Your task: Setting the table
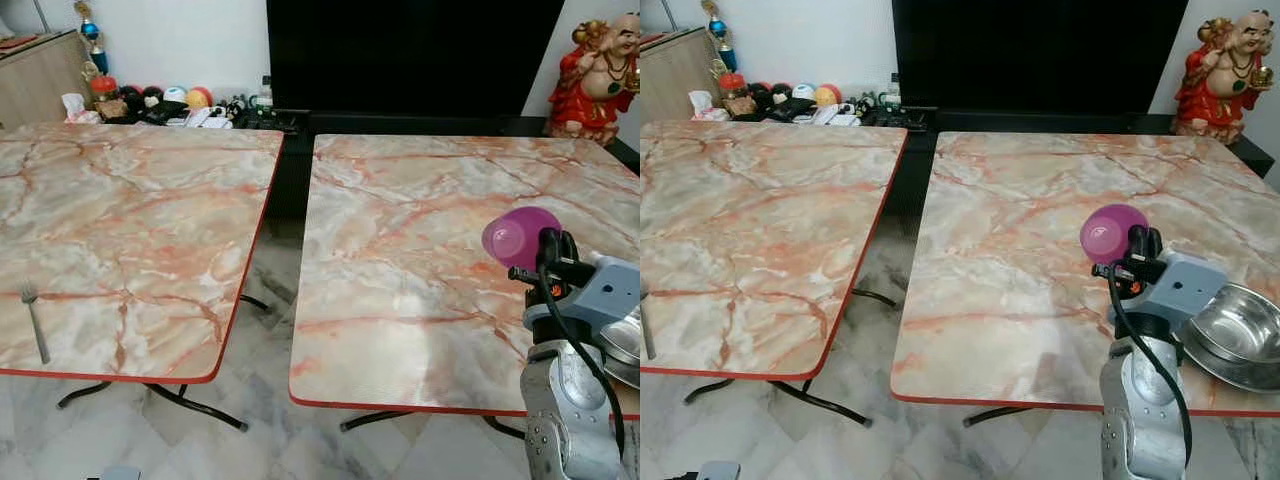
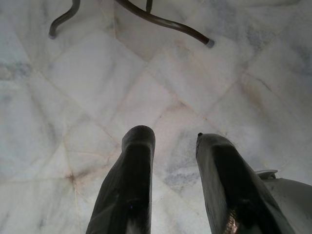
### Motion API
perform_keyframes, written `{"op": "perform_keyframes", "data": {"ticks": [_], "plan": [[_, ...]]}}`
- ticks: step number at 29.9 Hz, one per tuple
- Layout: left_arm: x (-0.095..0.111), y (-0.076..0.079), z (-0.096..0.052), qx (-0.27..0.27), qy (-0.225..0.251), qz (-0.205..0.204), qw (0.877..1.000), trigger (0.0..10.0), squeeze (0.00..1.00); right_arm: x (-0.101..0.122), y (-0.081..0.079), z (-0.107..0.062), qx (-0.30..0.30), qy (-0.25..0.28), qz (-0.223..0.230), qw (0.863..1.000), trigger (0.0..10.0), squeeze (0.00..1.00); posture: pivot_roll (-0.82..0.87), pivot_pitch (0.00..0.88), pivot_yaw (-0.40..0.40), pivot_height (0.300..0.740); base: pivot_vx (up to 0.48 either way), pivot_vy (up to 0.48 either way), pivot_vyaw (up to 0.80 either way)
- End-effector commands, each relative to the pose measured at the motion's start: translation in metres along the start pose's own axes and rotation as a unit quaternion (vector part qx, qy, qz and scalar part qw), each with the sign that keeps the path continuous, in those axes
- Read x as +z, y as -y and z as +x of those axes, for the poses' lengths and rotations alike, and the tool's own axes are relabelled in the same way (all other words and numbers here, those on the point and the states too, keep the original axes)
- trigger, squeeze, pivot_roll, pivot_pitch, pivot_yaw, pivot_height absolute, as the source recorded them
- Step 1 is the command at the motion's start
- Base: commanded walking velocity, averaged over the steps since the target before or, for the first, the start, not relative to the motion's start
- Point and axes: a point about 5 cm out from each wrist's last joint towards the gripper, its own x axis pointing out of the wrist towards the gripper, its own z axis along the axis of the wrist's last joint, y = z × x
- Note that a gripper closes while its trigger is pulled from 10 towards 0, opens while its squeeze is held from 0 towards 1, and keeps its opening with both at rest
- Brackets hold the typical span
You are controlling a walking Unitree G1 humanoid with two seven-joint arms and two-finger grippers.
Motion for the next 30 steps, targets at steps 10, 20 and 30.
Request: {"op": "perform_keyframes", "data": {"ticks": [10,20,30], "plan": [[-0.0063,-0.0001,-0.0016,0.002,-0.013,-0.008,1.0,10.0,0.0,-0.0027,-0.0048,0.0019,0.002,-0.01,0.006,1.0,10.0,0.0,-0.05,0.094,-0.003,0.74,0.306,0.0,-0.27],[-0.0088,0.0025,-0.0022,0.003,-0.016,-0.011,1.0,10.0,0.0,-0.0036,-0.0083,0.0021,0.005,-0.014,0.003,1.0,10.0,0.0,-0.05,0.098,-0.011,0.74,0.0,0.0,0.0],[-0.0094,0.0034,-0.0024,0.002,-0.016,-0.004,1.0,10.0,0.0,-0.0036,-0.0087,0.0025,0.006,-0.015,0.005,1.0,10.0,0.0,-0.05,0.096,-0.015,0.74,0.0,-0.024,0.0]]}}
